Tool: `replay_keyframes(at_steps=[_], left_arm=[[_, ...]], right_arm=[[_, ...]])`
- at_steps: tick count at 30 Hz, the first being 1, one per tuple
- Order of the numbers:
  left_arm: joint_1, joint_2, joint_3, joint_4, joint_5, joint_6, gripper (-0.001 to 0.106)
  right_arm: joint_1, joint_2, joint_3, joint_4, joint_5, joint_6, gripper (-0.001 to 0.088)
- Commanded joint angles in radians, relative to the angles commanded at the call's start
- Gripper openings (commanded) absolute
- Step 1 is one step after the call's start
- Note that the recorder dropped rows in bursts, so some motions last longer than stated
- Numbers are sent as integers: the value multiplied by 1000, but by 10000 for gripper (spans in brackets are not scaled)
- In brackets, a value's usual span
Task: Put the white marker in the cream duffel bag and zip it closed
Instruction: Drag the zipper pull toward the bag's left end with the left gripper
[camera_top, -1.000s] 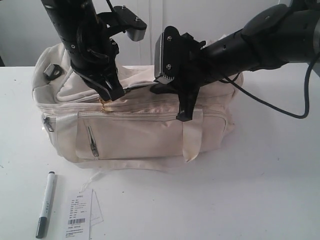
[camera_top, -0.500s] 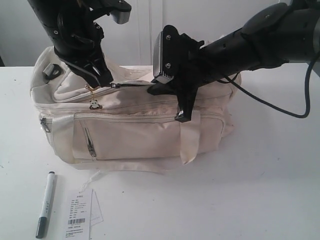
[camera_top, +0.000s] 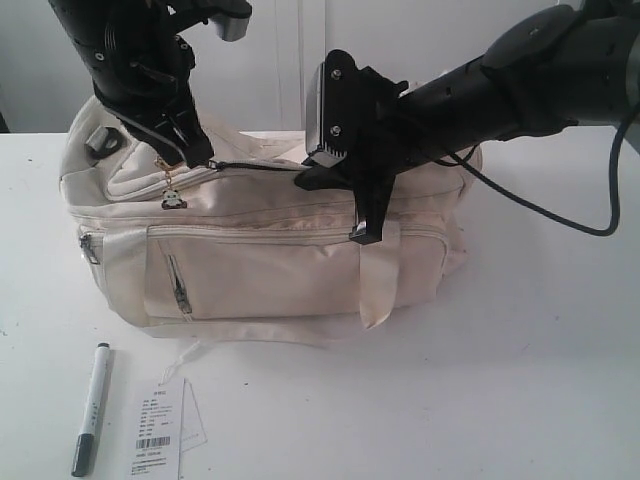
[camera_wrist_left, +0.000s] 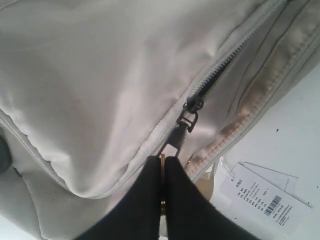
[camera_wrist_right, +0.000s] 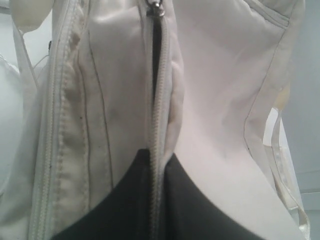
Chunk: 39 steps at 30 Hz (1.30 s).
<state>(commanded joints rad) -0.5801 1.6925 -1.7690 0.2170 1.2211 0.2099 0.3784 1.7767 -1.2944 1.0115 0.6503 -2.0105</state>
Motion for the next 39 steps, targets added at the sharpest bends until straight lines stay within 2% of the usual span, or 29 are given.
replay_keyframes(at_steps=[12,24,39], left_arm=[[2,0,6,34,0,0,0],[60,-9,27,22,0,2,0],[60,-18,34,44,0,14,0]], right_arm=[[0,0,0,0,0,0,0],[0,0,0,0,-5,0,0],[0,0,0,0,-7,0,0]])
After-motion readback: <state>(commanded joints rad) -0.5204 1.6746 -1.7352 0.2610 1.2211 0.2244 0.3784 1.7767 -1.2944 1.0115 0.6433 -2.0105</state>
